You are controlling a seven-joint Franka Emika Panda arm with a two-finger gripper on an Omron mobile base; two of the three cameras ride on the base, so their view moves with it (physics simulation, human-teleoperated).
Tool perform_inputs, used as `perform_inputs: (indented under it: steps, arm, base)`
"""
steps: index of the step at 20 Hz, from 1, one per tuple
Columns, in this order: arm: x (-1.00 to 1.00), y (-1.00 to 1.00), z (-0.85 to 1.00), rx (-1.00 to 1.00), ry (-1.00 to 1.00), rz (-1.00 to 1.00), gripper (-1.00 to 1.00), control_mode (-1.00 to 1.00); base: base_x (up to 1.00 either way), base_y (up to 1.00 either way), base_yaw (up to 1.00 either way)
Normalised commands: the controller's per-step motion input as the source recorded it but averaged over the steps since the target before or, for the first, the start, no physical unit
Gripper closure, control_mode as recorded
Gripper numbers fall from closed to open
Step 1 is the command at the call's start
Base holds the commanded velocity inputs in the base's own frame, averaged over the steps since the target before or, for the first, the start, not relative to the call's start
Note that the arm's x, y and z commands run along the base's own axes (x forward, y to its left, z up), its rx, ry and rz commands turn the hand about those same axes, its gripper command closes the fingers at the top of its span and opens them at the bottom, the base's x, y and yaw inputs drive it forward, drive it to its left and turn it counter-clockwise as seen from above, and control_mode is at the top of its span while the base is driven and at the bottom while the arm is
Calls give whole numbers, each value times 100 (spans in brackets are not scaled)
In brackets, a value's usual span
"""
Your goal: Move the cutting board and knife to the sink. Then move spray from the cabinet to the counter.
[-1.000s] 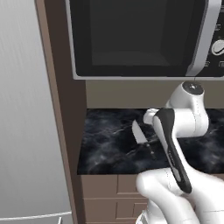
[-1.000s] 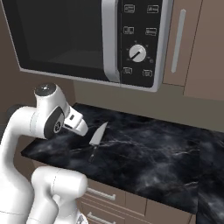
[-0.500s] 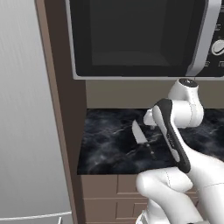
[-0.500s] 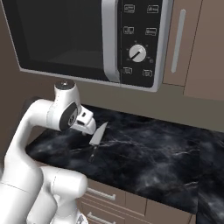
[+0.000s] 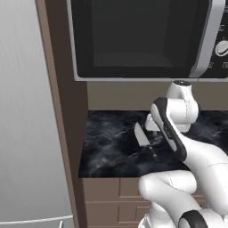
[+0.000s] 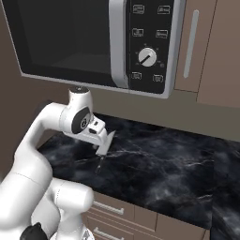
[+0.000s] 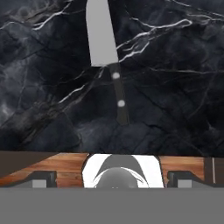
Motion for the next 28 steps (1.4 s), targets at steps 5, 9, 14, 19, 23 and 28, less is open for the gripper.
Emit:
perform_inputs:
  steps: [5, 9, 14, 19, 23, 28]
  arm:
    - [0, -4, -48, 0, 0, 0, -100, -100]
    - [2, 0, -48, 0, -2, 0, -100, -100]
    - [30, 0, -32, 0, 0, 0, -100, -100]
    - [27, 0, -26, 0, 0, 0, -100, -100]
    - [30, 0, -25, 0, 0, 0, -100, -100]
    - [22, 0, -19, -2, 0, 0, -100, -100]
  base:
    - [0, 0, 0]
    - [0, 0, 0]
    - [0, 0, 0]
    - [0, 0, 0]
    - [0, 0, 0]
    - [0, 0, 0]
